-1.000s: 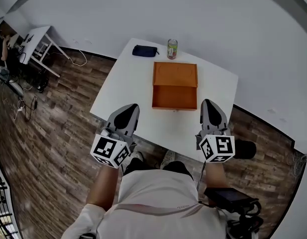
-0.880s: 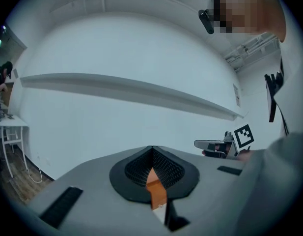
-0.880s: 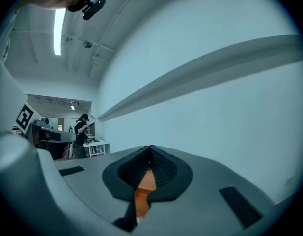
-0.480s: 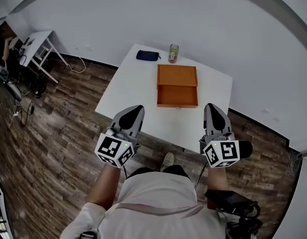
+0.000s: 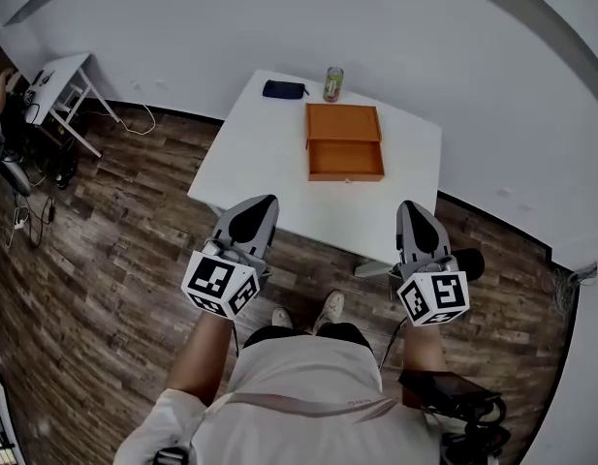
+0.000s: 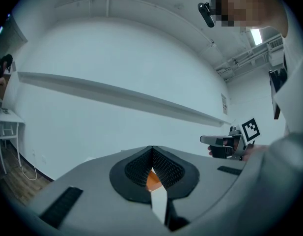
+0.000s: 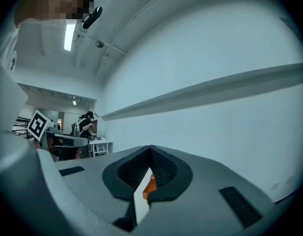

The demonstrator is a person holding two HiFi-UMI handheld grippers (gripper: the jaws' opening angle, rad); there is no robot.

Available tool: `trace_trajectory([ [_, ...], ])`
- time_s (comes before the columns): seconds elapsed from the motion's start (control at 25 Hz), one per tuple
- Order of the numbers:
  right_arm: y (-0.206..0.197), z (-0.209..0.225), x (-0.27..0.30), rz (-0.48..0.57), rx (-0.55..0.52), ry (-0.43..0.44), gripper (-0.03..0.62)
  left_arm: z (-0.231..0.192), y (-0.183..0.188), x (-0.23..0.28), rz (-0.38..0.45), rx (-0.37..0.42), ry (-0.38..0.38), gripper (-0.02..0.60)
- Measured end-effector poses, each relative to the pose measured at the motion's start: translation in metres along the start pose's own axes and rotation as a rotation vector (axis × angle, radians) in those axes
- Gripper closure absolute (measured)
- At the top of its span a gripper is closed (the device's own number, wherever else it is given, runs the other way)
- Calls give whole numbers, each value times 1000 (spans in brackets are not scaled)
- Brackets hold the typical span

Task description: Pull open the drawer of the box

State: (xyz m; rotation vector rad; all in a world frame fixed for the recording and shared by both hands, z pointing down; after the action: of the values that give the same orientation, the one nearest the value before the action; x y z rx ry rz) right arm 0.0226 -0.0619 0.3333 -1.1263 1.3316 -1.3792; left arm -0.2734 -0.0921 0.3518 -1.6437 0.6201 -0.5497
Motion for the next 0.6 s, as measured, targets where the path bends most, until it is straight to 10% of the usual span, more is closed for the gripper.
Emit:
trace_trajectory([
  [0.6,14,45,-22,16,-13,65,591,52,7,18,13,10,62,574],
])
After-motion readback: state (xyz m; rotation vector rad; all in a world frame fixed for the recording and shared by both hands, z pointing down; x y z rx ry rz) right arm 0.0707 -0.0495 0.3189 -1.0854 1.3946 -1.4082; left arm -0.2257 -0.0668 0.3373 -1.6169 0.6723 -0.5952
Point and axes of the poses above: the fingertips, and each gripper's own axes: x forward along the fingers, z to its right, y out of its top, the point moved 8 cm from there along -x, backward along the fingers, and after that the axes turned 8 degrees about -y, right-handed, at the moved point
